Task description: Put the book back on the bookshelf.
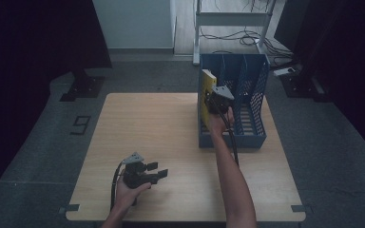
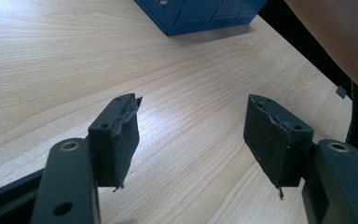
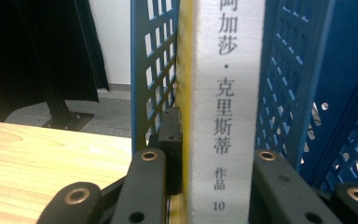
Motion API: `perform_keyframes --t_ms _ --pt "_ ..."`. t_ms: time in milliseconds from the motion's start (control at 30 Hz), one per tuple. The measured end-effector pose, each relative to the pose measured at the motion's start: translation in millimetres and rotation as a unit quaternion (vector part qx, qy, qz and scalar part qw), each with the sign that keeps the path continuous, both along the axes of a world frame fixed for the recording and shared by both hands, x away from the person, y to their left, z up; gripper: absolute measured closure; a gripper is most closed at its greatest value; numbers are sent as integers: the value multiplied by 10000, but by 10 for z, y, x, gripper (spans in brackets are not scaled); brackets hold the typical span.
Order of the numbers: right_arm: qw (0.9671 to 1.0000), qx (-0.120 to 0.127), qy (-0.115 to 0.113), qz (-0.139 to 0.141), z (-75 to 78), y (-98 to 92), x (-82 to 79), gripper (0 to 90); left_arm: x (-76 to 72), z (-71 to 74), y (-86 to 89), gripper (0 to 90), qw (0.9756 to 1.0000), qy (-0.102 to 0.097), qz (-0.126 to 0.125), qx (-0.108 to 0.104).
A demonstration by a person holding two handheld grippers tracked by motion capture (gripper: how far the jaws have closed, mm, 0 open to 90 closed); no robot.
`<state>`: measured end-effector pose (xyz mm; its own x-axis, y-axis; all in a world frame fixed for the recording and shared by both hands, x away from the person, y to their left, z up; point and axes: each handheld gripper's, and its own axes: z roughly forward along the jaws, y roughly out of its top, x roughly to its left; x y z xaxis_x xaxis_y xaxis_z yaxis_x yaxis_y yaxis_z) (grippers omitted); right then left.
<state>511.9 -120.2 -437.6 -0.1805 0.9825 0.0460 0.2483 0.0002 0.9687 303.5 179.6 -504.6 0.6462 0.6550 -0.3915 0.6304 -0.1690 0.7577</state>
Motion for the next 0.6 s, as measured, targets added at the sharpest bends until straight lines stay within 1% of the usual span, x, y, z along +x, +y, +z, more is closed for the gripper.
perform_keyframes --t_ms 100,200,400,467,600 --pt "10000 -58 28 16 -3 -16 -18 743 -4 -6 -17 352 10000 9 -24 17" --pt "9999 -57 99 36 -3 -40 -50 739 -6 -15 -34 352 10000 16 -37 48" --pt "9996 -147 211 145 -3 -92 -124 734 -18 -19 -75 351 9999 19 -94 90" --pt "9995 -115 253 156 -12 -114 -138 734 -18 -25 -83 351 9999 29 -113 106" --pt "9994 -89 253 215 -27 -146 -171 731 -11 -41 -92 351 9998 53 -122 131"
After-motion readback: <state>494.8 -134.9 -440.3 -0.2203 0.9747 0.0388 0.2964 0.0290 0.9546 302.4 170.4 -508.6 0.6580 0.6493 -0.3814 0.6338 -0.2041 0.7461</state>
